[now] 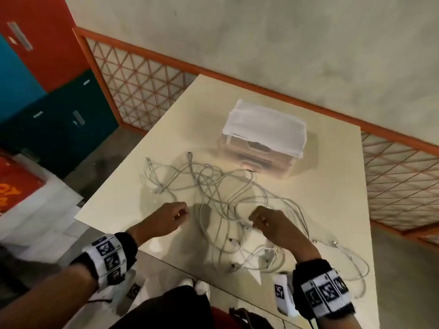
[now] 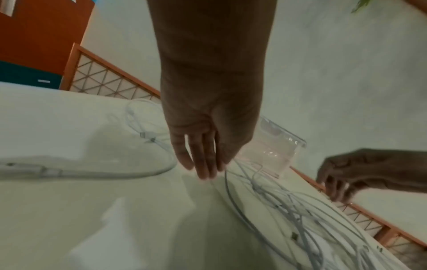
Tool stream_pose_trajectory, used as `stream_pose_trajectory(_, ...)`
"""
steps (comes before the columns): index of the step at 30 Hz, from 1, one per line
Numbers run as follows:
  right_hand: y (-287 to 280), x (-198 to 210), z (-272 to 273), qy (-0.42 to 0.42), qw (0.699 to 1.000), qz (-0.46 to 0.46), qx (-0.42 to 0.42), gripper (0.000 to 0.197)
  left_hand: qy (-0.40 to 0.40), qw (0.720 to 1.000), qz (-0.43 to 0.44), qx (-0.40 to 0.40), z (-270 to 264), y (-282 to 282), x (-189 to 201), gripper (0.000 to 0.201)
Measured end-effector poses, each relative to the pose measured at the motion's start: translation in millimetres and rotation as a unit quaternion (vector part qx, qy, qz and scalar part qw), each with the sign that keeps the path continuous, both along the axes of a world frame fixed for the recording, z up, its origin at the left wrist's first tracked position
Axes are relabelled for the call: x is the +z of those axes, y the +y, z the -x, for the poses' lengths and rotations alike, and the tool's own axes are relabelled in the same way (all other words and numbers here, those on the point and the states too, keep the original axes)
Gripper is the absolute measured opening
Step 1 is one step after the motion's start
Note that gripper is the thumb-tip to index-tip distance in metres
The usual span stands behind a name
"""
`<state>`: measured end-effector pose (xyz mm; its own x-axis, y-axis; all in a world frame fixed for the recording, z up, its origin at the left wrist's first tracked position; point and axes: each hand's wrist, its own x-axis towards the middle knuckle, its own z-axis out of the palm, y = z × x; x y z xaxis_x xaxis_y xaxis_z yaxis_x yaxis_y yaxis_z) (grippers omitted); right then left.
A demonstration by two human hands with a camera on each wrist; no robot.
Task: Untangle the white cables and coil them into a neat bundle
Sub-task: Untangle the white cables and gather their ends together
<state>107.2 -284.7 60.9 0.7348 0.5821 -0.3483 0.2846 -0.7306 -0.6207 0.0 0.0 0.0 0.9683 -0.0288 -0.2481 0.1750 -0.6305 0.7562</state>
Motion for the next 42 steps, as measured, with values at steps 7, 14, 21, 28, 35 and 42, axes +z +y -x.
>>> stream_pose_trajectory(7,90.5,-19.9,-3.2,-0.004,0.993,-0.067,0.092,0.019,0.032,0.946,-0.248,0.208,-28.7,36.3,-19.5,0.045)
stream_pose_trajectory(14,135.5,-34.2,-13.4,-0.070,0.987,-0.056,0.130,0.023,-0.005,0.969,-0.166,0.181,-33.1,42.2,-14.2,0.020)
stream_pose_trajectory(21,154.7,-24.9,-30.6,-0.213,0.960,-0.103,0.148,0.049,-0.198,0.974,-0.037,0.100,-32.6,10.8,56.0,0.009)
stream_pose_trajectory(28,158.5,-13.2,-45.1,-0.149,0.981,-0.101,0.080,0.022,-0.286,0.941,0.053,0.175,-45.5,10.9,115.5,0.011)
stream_pose_trajectory(35,101.0,-44.9,-76.8,-0.090,0.995,-0.018,0.026,0.023,-0.304,0.863,0.273,0.298,-57.3,28.0,129.6,0.016)
stream_pose_trajectory(42,84.2,-25.4,-79.2,-0.104,0.991,-0.084,0.019,0.018,-0.149,0.785,0.546,0.252,-62.6,13.0,138.3,0.034)
